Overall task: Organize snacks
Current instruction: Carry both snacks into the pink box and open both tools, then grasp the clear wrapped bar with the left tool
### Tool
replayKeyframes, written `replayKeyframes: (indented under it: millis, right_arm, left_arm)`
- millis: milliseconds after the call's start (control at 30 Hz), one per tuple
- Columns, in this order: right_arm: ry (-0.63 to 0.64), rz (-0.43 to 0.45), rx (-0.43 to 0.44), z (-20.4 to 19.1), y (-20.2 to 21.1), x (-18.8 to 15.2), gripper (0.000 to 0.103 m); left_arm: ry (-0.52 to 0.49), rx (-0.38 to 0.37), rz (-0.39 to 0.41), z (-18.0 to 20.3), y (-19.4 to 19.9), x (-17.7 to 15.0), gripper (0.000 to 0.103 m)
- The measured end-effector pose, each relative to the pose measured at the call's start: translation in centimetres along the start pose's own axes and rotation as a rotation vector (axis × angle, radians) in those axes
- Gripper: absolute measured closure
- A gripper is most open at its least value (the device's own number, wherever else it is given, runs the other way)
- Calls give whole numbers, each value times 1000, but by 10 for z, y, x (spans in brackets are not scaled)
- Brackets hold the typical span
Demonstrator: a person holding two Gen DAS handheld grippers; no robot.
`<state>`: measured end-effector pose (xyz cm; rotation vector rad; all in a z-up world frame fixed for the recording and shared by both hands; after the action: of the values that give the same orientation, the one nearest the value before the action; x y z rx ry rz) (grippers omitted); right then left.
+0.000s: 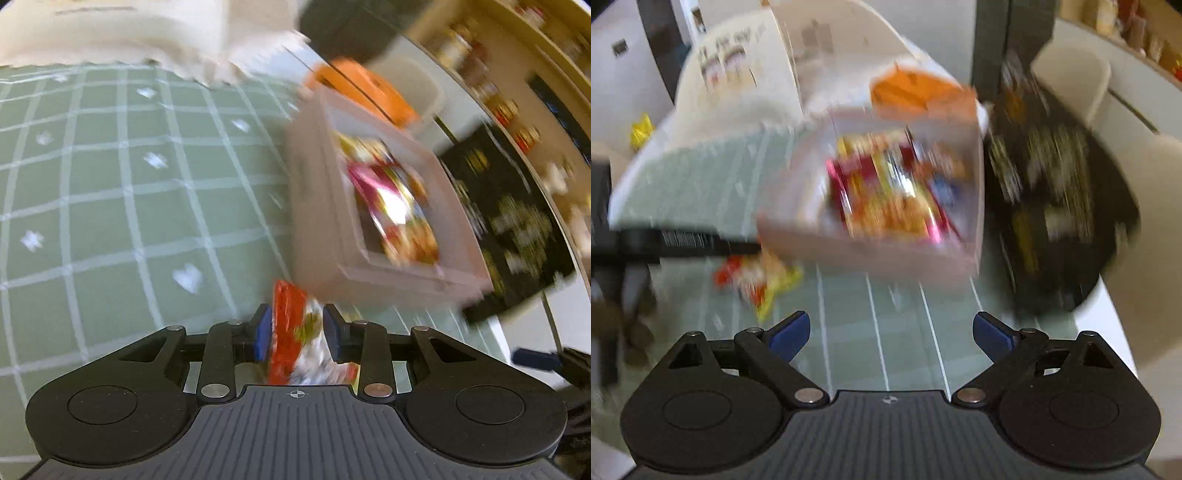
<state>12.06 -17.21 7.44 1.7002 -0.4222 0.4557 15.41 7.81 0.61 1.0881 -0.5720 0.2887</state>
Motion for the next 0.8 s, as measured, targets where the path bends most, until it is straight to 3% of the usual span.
replayKeyframes:
  millis: [133, 233, 267, 333, 400, 500, 567, 800]
  right_arm:
    - [-59, -29, -20, 14, 0, -26, 8]
    - [-101, -28, -53, 23, 2, -37, 8]
    - [-115, -22, -64, 25, 3, -39, 8]
    - [-141, -12, -78, 30, 5, -44, 8]
    - [-176, -15, -85, 36, 4, -46, 8]
    - [-224, -29, -94, 46, 5, -53, 8]
    - [-227, -18, -110, 47, 8, -56, 8]
    - [-226, 4, -154, 47, 16, -66, 8]
  left_arm:
    - [-83, -52, -60, 28, 4, -25, 68]
    - [-59, 75, -42, 45, 30, -43, 68]
    - [-37, 67, -47, 50, 37, -48, 68]
    - [15, -18, -81, 63, 37, -58, 68]
    - [-3, -42, -137, 77, 24, -63, 68]
    - [-131, 85, -137, 98, 11, -63, 70]
    - [-226, 157, -128, 114, 6, -64, 65]
    - [-291, 145, -144, 133, 1, -64, 65]
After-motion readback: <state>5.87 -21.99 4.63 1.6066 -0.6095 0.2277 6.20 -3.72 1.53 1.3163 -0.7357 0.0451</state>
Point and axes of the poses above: each gripper's, at about its wrist camera, not at the fingertips, and y roughly against the way its jaws point, z to its right, x to its top, the point moved 2 cm from there along -y, roughly the way its jaws point, and after that the axes turned 13 degrees about -y, right-handed, at the moved point
